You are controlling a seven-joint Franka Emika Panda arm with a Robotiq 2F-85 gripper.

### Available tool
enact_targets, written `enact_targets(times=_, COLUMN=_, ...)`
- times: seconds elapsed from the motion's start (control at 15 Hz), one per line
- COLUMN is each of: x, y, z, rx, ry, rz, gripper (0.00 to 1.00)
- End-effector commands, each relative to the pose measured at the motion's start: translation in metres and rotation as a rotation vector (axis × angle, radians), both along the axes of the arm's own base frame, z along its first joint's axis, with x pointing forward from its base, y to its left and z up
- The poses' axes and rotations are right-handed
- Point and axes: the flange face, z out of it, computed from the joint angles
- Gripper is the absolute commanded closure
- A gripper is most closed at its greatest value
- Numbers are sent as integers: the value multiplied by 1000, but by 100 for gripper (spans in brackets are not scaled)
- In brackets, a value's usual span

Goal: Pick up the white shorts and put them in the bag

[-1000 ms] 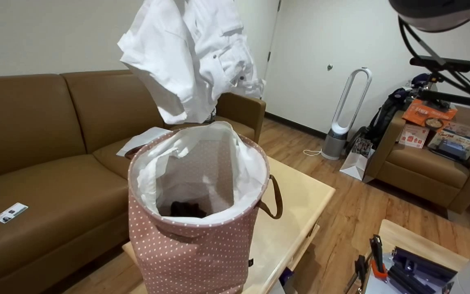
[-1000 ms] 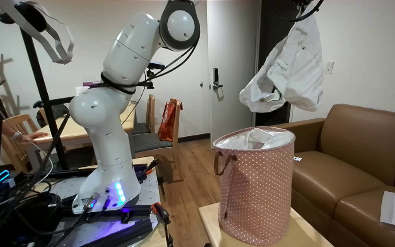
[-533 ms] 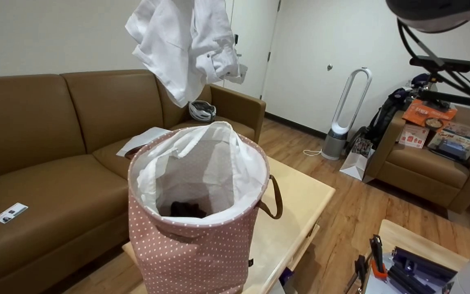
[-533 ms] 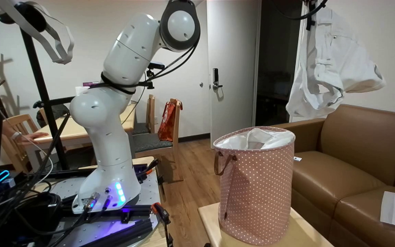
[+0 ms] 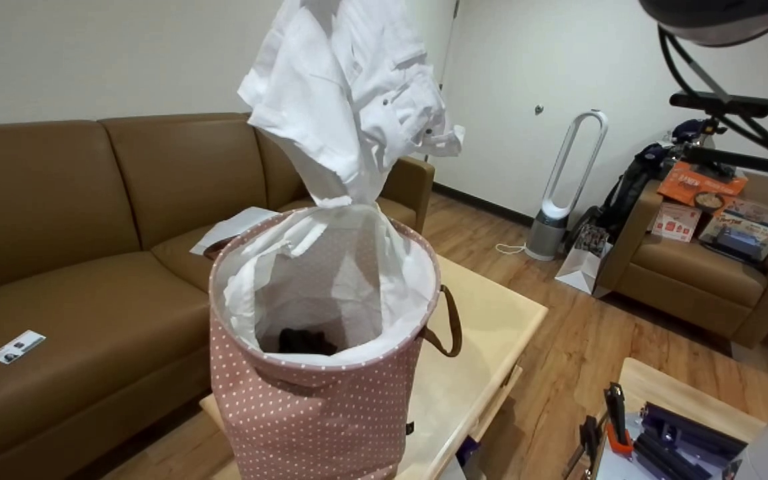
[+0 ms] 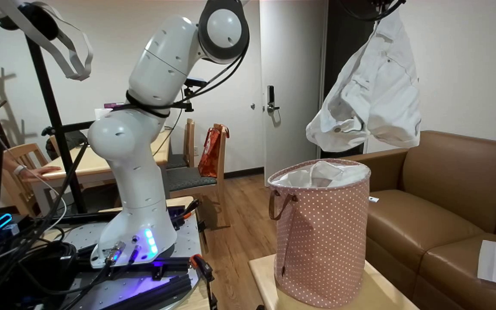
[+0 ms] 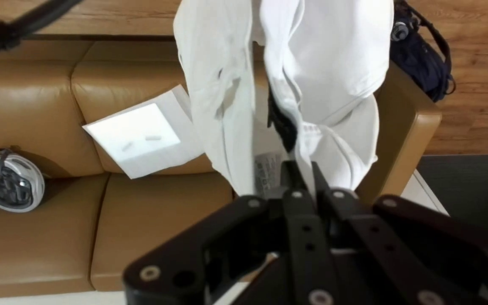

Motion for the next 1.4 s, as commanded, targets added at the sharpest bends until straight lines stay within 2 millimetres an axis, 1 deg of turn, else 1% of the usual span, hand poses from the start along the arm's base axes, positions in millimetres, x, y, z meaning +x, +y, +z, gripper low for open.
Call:
enact_targets(times=0.0, x=-19, y=2, z=18, rx=-31, ry=13, rz=2, gripper=99)
enact_targets(times=0.2, x=-30, y=7, z=24, rx=-22, ry=36, rz=35, gripper=99)
enact_targets(times=0.47, x=-51, y=15, z=24, rx=-42, ry=138, rz=138, gripper=99)
enact_targets(times=0.53, x=-37, y=10, z=15, rx=-18, ry=114, rz=85, gripper=99)
enact_targets(times=0.6, x=-39, y=10, z=16, rx=-19, ry=120, rz=90, gripper=95)
enact_targets(times=0.93, x=-34, y=10, z=8, rx=-16, ry=131, rz=91, gripper=95)
enact_targets(times=1.0, x=-34, y=10, z=8, rx=-16, ry=131, rz=90, gripper=70)
enact_targets(times=1.07, x=-34, y=13, z=11, rx=-14, ry=123, rz=100, gripper=68)
enact_targets(times=1.13, x=-36, y=19, z=11, rx=-23, ry=137, rz=120, gripper=64)
enact_targets(times=1.33, x=-42, y=38, z=4, rx=-9, ry=205, rz=188, gripper=44)
